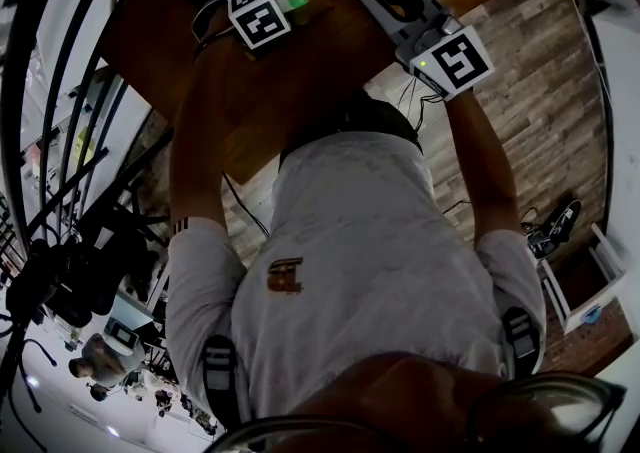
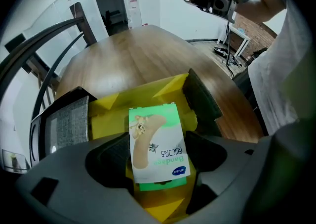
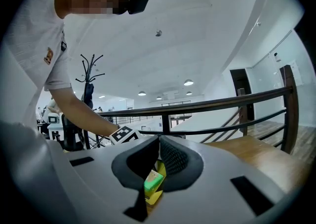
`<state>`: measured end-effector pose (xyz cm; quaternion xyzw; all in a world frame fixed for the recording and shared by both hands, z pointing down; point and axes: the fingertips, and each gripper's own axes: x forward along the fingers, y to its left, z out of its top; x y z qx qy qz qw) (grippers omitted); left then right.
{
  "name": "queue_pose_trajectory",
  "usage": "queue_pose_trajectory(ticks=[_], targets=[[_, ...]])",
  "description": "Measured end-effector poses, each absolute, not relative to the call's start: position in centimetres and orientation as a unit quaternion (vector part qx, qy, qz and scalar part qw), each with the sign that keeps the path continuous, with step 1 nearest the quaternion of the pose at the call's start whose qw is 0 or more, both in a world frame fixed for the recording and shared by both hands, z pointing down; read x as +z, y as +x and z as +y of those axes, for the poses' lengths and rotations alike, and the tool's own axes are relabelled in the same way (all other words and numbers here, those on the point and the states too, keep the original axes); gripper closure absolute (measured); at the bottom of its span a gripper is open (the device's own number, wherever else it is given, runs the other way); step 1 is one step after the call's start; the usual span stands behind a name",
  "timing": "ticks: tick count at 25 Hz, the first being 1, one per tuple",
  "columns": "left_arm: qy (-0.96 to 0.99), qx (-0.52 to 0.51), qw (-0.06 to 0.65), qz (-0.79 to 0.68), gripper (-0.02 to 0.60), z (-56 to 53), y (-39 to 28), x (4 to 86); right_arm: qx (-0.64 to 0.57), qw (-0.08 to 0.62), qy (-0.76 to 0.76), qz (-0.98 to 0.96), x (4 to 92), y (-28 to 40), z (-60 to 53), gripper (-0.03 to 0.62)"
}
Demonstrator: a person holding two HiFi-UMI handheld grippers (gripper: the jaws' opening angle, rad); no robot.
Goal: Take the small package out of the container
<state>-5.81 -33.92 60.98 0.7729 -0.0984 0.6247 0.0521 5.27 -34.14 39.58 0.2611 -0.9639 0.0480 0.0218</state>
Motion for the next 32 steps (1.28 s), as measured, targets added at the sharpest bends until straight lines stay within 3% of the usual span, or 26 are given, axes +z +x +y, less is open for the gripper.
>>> queue_pose_trajectory(ticks=[20,32], targets=[[0.778,0.619,0.049,-0.097,0.213,-33.6,-5.3,60.9,0.052,0.022,0.258,-0.965,40.5,5.5,-33.4,0.560],[0.819,0.548,0.050,-0.160,0.213,-33.1,-4.5,57.3,0.046,0.022,0.246,-0.968,39.9,4.7,-32.8,0.560]])
